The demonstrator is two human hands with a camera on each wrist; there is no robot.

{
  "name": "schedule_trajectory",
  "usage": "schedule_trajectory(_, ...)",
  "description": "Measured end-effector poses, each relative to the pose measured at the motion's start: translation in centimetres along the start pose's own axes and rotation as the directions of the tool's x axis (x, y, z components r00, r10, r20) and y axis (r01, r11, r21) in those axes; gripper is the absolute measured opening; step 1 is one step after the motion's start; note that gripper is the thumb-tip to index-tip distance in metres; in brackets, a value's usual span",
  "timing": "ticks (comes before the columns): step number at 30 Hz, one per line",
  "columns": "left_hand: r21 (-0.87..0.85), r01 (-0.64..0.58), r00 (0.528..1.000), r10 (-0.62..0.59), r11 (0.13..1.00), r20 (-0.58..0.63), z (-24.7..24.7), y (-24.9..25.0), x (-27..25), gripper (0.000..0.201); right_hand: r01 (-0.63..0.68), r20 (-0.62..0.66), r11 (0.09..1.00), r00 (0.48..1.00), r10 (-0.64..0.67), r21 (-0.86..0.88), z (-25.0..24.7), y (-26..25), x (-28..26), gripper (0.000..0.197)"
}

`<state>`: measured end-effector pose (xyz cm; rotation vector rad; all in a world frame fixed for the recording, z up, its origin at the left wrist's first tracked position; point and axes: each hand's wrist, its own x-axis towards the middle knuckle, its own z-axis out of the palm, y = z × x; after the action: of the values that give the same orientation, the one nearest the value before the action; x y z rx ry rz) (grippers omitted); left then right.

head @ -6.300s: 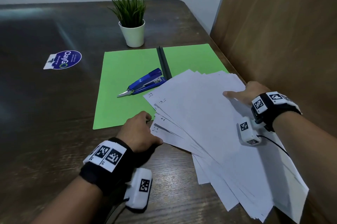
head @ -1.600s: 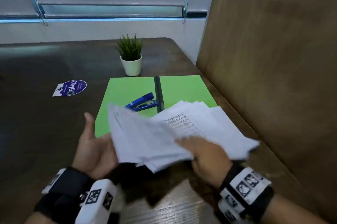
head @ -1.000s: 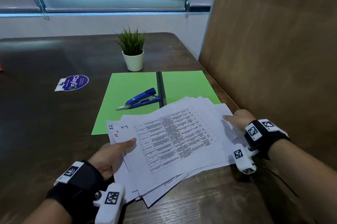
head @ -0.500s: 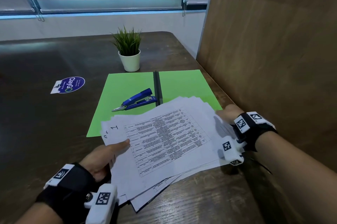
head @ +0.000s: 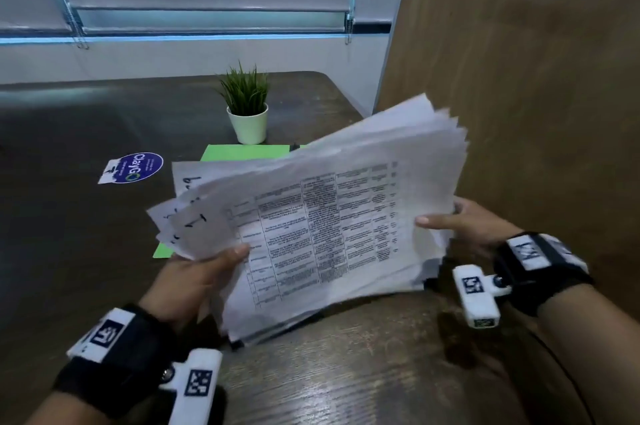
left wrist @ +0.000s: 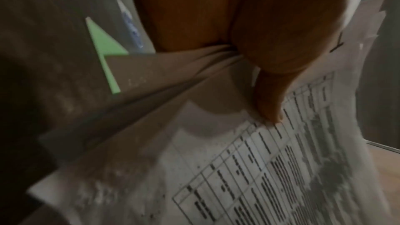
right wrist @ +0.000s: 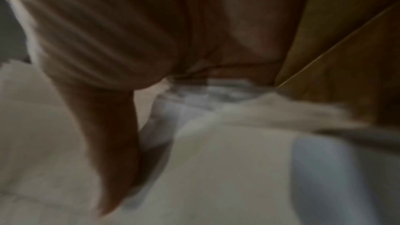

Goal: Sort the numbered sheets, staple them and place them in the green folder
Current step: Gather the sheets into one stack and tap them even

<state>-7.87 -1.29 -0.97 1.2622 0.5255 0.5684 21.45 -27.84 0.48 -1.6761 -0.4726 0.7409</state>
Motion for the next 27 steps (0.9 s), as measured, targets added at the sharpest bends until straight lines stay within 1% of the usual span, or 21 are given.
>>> schedule_trajectory(1,0.016,-0.003,1.0,0.003,1.0,0.012,-0.4,0.7,0.2,0.071,0.018,0.055,0.998,0.998,-0.021,0.055,0.0,-0.9,-0.7,0.085)
schedule_trajectory(2,0.042,-0.005,1.0,0.005,0.999,-0.001,-0.5,1.5,0.2,0.073,0.056,0.069,0.993,0.996,-0.063,0.102,0.0,-1.6,-1.2,0.065)
schedule_trajectory(3,0.078,-0.023,0.999,0.025,0.997,-0.02,-0.7,2.1,0.2,0.069,0.09,0.036,0.986,0.995,-0.096,0.143,0.4,-2.5,-1.9,0.051)
schedule_trajectory(4,0.11,-0.057,0.997,0.062,0.992,-0.041,-0.8,2.7,0.3,0.065,0.141,0.005,0.976,0.99,-0.143,0.166,0.7,-3.2,-2.4,0.046)
schedule_trajectory(6,0.161,-0.139,0.985,0.153,0.977,-0.079,-0.7,3.7,0.4,0.055,0.222,-0.036,0.964,0.975,-0.219,0.144,1.4,-3.7,-3.1,0.052)
schedule_trajectory(8,0.179,-0.208,0.975,0.219,0.962,-0.045,-1.0,4.3,0.3,0.043,0.27,-0.033,0.954,0.963,-0.268,0.131,1.9,-3.4,-3.6,0.058)
schedule_trajectory(10,0.196,-0.201,0.978,0.209,0.96,-0.022,-1.1,4.0,-0.3,0.041,0.249,-0.006,0.961,0.968,-0.251,0.122,2.2,-2.1,-4.2,0.082)
schedule_trajectory(11,0.194,-0.204,0.978,0.207,0.96,0.006,-1.3,3.4,-0.5,0.042,0.221,0.002,0.966,0.975,-0.223,0.135,2.2,-1.2,-4.4,0.091)
schedule_trajectory(12,0.205,-0.207,0.978,0.201,0.957,0.051,-1.4,2.9,-0.9,0.044,0.186,0.042,0.966,0.98,-0.196,0.178,2.3,-0.2,-4.7,0.093)
schedule_trajectory(13,0.238,-0.214,0.976,0.196,0.947,0.096,-1.6,2.4,-1.0,0.042,0.144,0.079,0.966,0.983,-0.164,0.213,2.4,0.6,-5.0,0.09)
schedule_trajectory(14,0.27,-0.219,0.973,0.191,0.938,0.126,-1.8,1.8,-0.9,0.038,0.11,0.116,0.963,0.983,-0.142,0.245,2.4,1.3,-5.0,0.083)
schedule_trajectory(15,0.27,-0.202,0.977,0.175,0.941,0.121,-2.3,1.0,-0.6,0.035,0.084,0.122,0.966,0.986,-0.116,0.244,2.6,1.9,-5.0,0.075)
schedule_trajectory(16,0.257,-0.169,0.985,0.153,0.951,0.082,-2.7,0.3,-0.3,0.033,0.084,0.12,0.97,0.986,-0.114,0.228,2.8,2.4,-5.0,0.07)
schedule_trajectory(18,0.215,-0.092,0.995,0.099,0.972,-0.021,-2.8,-0.7,0.3,0.02,0.097,0.077,0.967,0.99,-0.118,0.234,3.1,3.3,-4.6,0.072)
schedule_trajectory(19,0.177,-0.077,0.994,0.089,0.981,-0.065,-2.6,-0.9,0.6,0.016,0.119,0.037,0.965,0.991,-0.131,0.234,3.6,3.1,-4.6,0.073)
schedule_trajectory(20,0.143,-0.082,0.989,0.098,0.986,-0.111,-2.0,-0.7,0.9,0.017,0.169,-0.02,0.957,0.985,-0.169,0.238,4.0,2.6,-4.5,0.067)
schedule_trajectory(22,0.092,-0.138,0.97,0.153,0.986,-0.187,-0.9,0.3,1.2,0.019,0.291,-0.146,0.937,0.953,-0.266,0.195,4.8,0.8,-4.7,0.042)
schedule_trajectory(23,0.062,-0.172,0.964,0.181,0.983,-0.195,-0.4,0.8,1.3,0.019,0.348,-0.191,0.928,0.928,-0.321,0.131,5.2,-0.6,-5.2,0.033)
schedule_trajectory(24,0.032,-0.197,0.962,0.199,0.98,-0.187,0.0,1.4,1.1,0.02,0.404,-0.195,0.911,0.903,-0.382,0.085,5.3,-1.7,-5.7,0.029)
schedule_trajectory(25,0.04,-0.222,0.957,0.225,0.974,-0.183,0.1,1.6,0.8,0.02,0.439,-0.201,0.897,0.884,-0.422,0.048,5.3,-2.3,-6.2,0.029)
schedule_trajectory(27,0.131,-0.282,0.938,0.302,0.95,-0.172,0.1,1.6,0.0,0.019,0.488,-0.198,0.873,0.856,-0.478,0.002,5.6,-2.9,-7.5,0.029)
